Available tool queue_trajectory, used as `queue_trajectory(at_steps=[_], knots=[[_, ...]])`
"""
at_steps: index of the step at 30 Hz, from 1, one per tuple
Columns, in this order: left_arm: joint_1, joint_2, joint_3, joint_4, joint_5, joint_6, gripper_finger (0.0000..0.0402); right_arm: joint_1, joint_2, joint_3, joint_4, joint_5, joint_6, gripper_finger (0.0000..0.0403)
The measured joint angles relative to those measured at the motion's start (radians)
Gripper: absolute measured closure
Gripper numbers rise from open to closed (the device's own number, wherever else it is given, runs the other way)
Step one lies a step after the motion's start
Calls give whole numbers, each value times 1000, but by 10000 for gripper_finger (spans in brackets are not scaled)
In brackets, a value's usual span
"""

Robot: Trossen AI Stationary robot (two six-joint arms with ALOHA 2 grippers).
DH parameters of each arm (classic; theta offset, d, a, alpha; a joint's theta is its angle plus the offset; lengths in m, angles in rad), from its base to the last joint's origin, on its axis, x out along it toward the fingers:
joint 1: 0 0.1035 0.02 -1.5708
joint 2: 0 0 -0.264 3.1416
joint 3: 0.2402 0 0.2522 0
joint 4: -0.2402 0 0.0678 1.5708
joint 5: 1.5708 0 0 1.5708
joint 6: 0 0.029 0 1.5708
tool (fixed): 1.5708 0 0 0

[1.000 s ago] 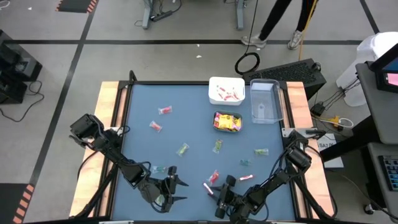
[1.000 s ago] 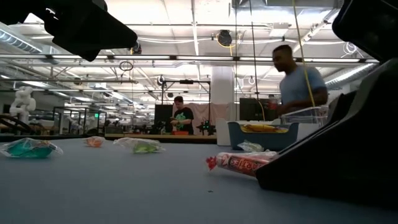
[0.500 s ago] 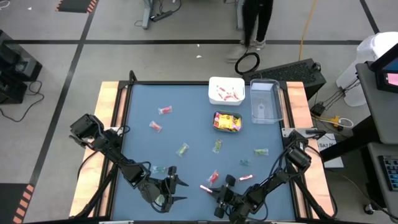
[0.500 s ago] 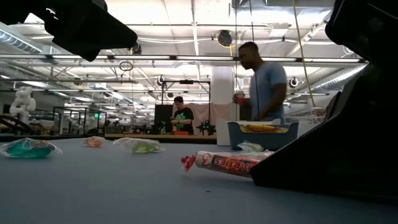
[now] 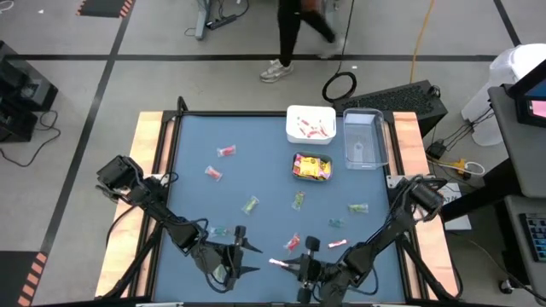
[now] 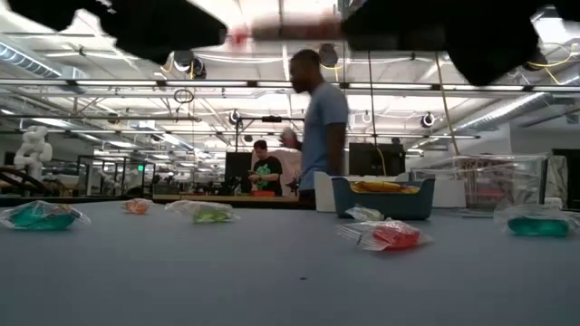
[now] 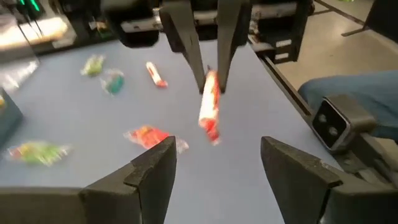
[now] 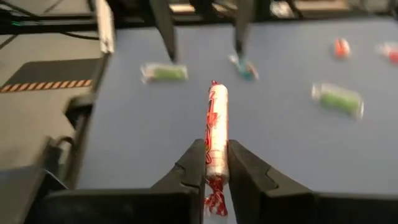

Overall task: Sort candy
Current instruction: Put the left white candy into the white bin

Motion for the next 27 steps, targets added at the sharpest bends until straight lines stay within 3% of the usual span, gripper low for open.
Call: queue_trajectory(at_steps=[5, 11, 19, 24, 27], knots=[[42, -13, 0, 67, -3, 126, 162, -33, -173, 1, -180, -109, -138, 363], [96, -79, 0, 62, -4, 166, 162, -63, -415, 1, -514, -228, -181, 363], [119, -150, 0, 15, -5, 204, 162, -66, -649, 2, -836, -235, -226, 363], [118, -162, 0, 21, -5, 209, 162, -68, -721, -60, -831, -237, -265, 363], [117, -162, 0, 18, -5, 208, 162, -81, -751, -130, -730, -259, -263, 362]])
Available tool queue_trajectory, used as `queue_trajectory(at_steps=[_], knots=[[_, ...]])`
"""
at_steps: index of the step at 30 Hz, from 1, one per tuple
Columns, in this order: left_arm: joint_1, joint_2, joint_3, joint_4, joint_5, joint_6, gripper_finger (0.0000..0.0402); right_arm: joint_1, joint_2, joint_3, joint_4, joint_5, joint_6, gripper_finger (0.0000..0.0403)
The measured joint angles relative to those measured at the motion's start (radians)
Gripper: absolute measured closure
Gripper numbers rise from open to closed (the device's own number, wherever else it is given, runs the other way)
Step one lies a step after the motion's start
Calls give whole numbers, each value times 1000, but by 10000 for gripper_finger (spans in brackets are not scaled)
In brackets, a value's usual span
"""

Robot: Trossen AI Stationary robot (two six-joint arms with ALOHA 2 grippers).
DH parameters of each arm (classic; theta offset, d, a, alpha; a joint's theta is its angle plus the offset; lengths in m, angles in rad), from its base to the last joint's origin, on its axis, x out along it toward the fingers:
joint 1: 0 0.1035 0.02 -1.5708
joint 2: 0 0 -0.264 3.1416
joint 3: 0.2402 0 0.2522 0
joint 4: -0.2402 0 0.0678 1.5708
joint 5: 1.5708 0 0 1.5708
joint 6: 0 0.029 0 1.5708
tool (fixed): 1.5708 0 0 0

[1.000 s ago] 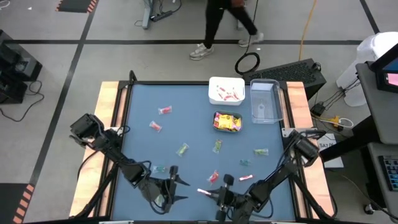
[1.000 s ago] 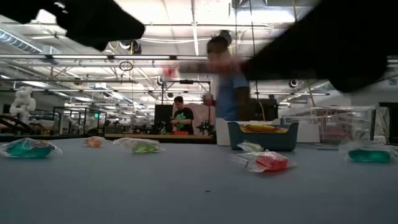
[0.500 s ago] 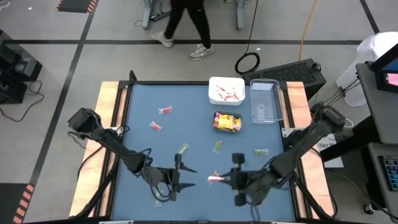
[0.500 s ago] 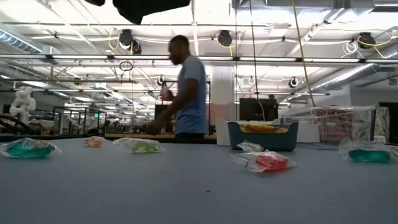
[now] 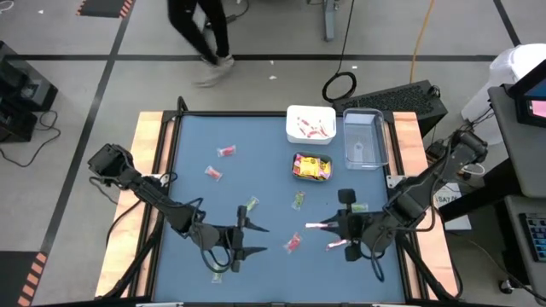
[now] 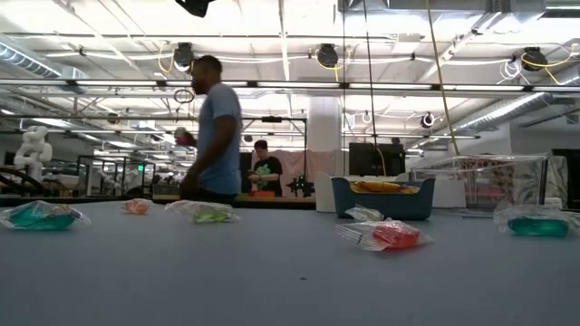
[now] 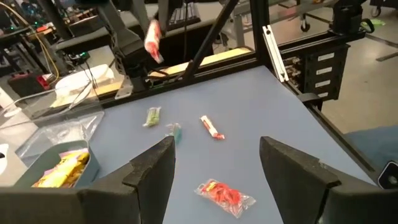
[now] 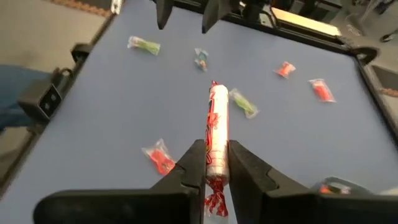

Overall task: Sort candy
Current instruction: Put the left white candy into the white bin

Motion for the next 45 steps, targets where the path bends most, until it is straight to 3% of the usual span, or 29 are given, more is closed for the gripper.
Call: queue_trajectory(at_steps=[6, 15, 19, 29, 45], knots=[[-2, 0, 0, -17, 20, -37, 162, -14, -15, -200, 379, -27, -77, 362], [-2, 0, 0, -36, 23, -53, 162, -87, 16, -562, 1339, -24, -166, 362], [-2, 0, 0, -36, 23, -53, 162, -110, 45, -635, 1595, -11, -179, 362], [-2, 0, 0, -36, 24, -79, 162, -177, 109, -642, 1763, 132, -121, 362], [-2, 0, 0, -32, 24, -104, 162, -217, 114, -642, 1777, 135, -116, 362]])
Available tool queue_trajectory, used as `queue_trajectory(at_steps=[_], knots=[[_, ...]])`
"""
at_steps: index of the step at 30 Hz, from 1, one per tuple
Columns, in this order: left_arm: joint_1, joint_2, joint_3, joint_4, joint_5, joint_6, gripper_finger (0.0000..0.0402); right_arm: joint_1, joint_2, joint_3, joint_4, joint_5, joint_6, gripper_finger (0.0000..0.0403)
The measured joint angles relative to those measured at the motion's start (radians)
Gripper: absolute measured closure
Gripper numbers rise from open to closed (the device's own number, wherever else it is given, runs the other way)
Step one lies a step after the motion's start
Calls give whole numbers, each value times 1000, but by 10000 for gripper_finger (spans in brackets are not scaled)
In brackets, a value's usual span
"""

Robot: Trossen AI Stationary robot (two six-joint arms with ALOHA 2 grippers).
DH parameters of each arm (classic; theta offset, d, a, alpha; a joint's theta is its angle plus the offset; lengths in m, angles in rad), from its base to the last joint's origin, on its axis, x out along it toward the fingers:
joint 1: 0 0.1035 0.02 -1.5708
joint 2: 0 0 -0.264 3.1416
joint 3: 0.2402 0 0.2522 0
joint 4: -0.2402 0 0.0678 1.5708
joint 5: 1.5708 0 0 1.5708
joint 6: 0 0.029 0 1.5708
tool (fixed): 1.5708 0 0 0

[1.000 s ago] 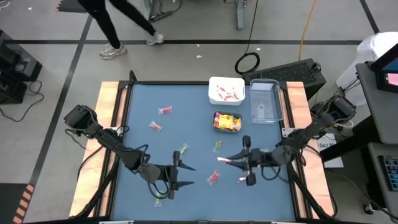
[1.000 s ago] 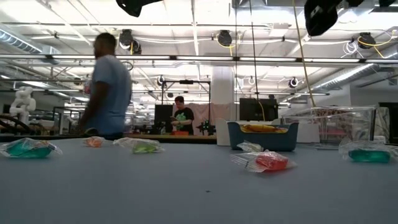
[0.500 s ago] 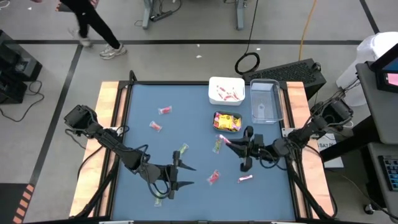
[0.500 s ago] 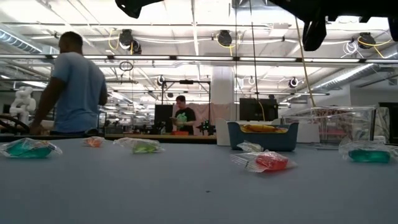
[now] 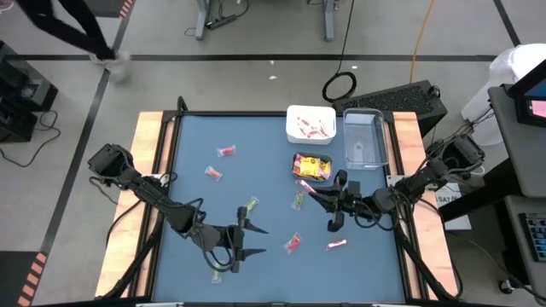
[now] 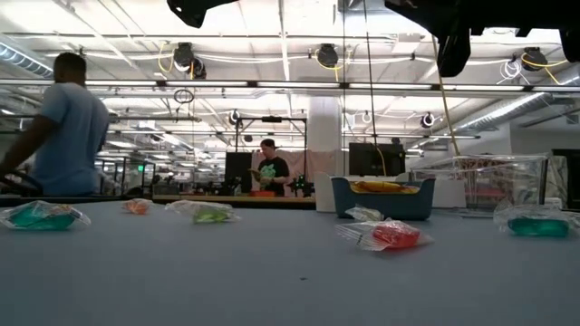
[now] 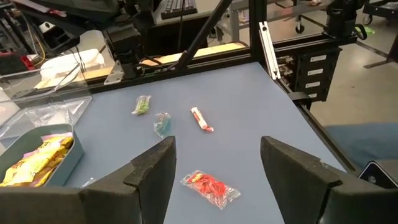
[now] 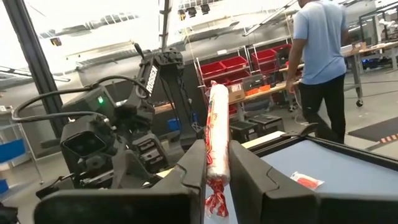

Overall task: Sort candy
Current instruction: Put the left white candy into the white bin

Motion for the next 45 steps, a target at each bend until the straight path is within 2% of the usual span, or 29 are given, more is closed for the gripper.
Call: queue_trajectory(at_steps=[3, 14, 20, 32, 35, 45], knots=[[2, 0, 0, 0, 0, 0, 162, 0, 0, 0, 0, 0, -33, 362], [4, 0, 0, 0, 0, 0, 162, 0, -5, 0, 0, -5, -338, 362], [4, 0, 0, 0, 0, 8, 162, 10, -5, 0, -52, -28, -637, 362], [3, 0, 0, -1, 0, 9, 162, 9, -5, 0, -63, -28, -1125, 362], [3, 0, 0, -1, 0, 9, 162, 9, -10, 0, -61, -28, -1186, 362], [3, 1, 0, 0, 0, 29, 162, 9, -11, 2, -61, -31, -1169, 362]])
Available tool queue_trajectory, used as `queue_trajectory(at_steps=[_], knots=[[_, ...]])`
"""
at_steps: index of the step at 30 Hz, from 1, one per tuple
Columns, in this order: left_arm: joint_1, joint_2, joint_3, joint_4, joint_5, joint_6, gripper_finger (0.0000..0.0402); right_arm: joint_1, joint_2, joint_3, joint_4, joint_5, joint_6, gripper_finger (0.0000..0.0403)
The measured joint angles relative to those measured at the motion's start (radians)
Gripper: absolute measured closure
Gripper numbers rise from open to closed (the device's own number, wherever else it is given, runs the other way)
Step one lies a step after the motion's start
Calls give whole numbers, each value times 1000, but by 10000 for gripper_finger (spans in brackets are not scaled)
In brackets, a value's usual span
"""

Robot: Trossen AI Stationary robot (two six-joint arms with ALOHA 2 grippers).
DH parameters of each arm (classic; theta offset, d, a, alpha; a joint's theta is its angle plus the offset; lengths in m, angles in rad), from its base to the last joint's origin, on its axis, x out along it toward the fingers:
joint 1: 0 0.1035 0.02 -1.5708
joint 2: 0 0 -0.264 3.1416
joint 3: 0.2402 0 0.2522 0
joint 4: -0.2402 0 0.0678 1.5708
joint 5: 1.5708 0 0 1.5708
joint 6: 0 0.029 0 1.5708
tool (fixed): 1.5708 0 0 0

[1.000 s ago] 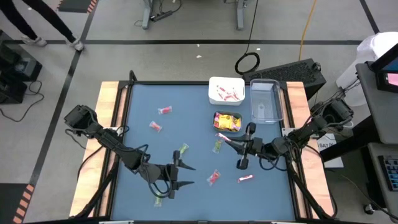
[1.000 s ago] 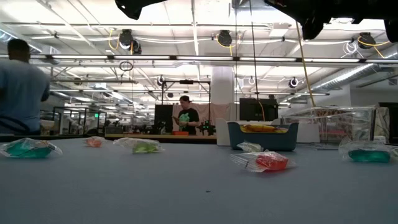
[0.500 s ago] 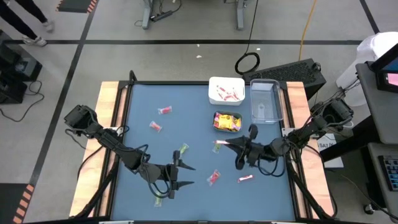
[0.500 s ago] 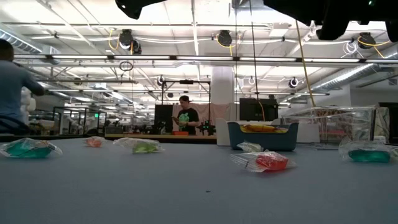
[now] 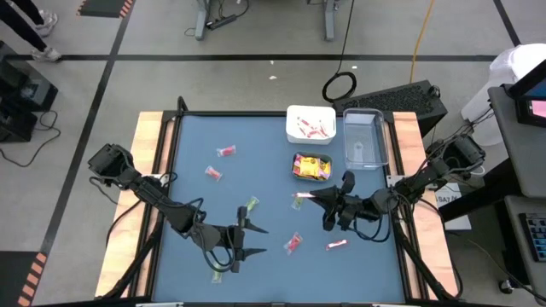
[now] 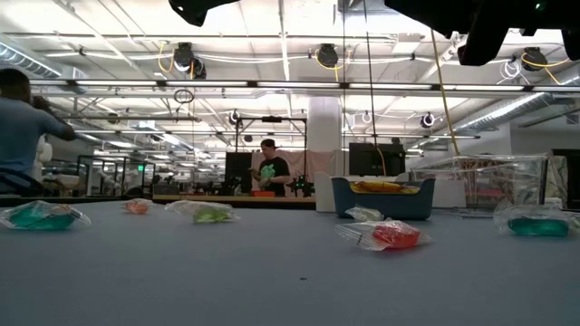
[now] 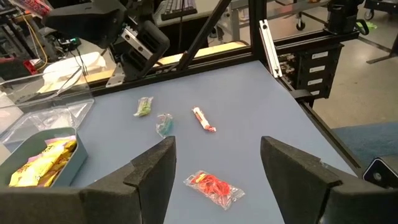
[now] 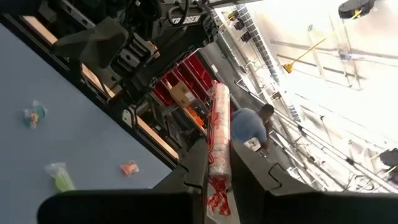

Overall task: Sort candy
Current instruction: Put the left white candy into the white bin

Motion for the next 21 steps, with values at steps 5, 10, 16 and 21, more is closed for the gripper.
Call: queue_trajectory(at_steps=[5, 10, 16, 21], knots=[[0, 0, 0, 0, 0, -1, 162, 0, 0, 0, 0, 0, 167, 362], [0, 0, 0, 0, 0, -1, 162, -5, 0, 0, 0, 23, 443, 362], [0, 0, 0, 0, 0, -1, 162, -37, 0, 30, -2, 290, 787, 362], [0, 0, 0, 0, 0, -1, 162, -102, 0, 97, -13, 326, 754, 362]])
